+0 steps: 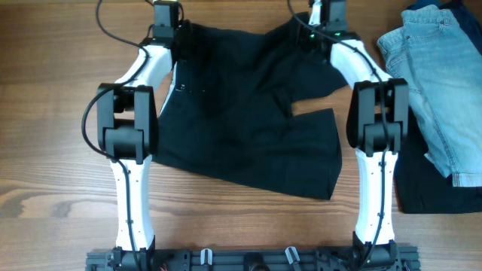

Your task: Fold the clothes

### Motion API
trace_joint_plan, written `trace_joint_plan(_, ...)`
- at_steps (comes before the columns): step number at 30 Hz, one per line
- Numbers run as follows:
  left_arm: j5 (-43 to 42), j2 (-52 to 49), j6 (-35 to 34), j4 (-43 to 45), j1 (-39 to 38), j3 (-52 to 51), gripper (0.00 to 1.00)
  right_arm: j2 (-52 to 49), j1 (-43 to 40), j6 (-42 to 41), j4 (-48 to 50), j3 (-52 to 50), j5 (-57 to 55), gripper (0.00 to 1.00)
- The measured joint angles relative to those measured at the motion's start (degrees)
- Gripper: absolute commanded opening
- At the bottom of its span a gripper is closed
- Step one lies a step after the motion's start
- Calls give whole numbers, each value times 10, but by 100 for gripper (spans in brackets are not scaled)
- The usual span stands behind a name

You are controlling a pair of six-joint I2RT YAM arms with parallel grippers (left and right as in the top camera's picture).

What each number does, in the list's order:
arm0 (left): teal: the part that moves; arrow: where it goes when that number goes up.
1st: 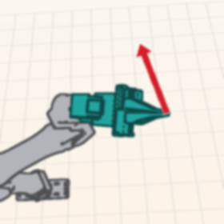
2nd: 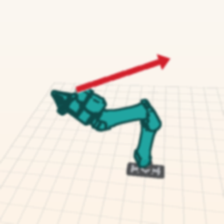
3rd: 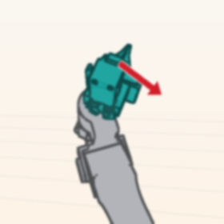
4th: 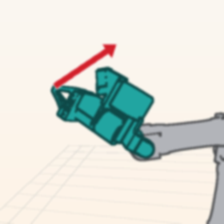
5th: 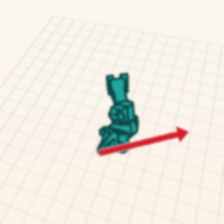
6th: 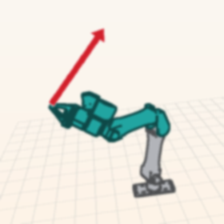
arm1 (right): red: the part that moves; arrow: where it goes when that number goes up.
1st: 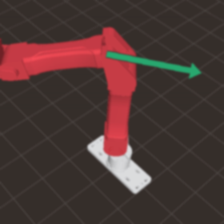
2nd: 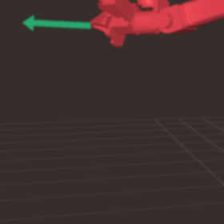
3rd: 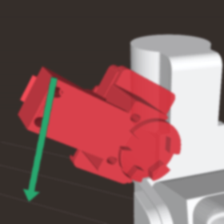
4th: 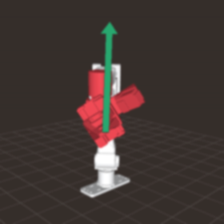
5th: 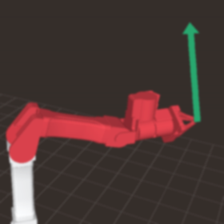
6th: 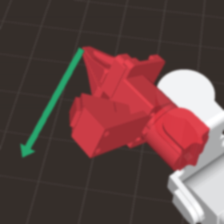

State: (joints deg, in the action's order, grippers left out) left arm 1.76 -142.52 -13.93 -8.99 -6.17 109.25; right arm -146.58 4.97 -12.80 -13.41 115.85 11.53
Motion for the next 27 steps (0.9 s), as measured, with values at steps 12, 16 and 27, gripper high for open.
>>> trace_joint_plan(12,17,0,-51,35,24,0,4,0,-50,5,4,39,0,100)
trace_joint_plan(16,37,2,-53,4,26,1,4,2,-50,9,-25,41,0,100)
trace_joint_plan(27,133,183,-75,-247,57,5,94,194,-51,8,-296,48,4,88)
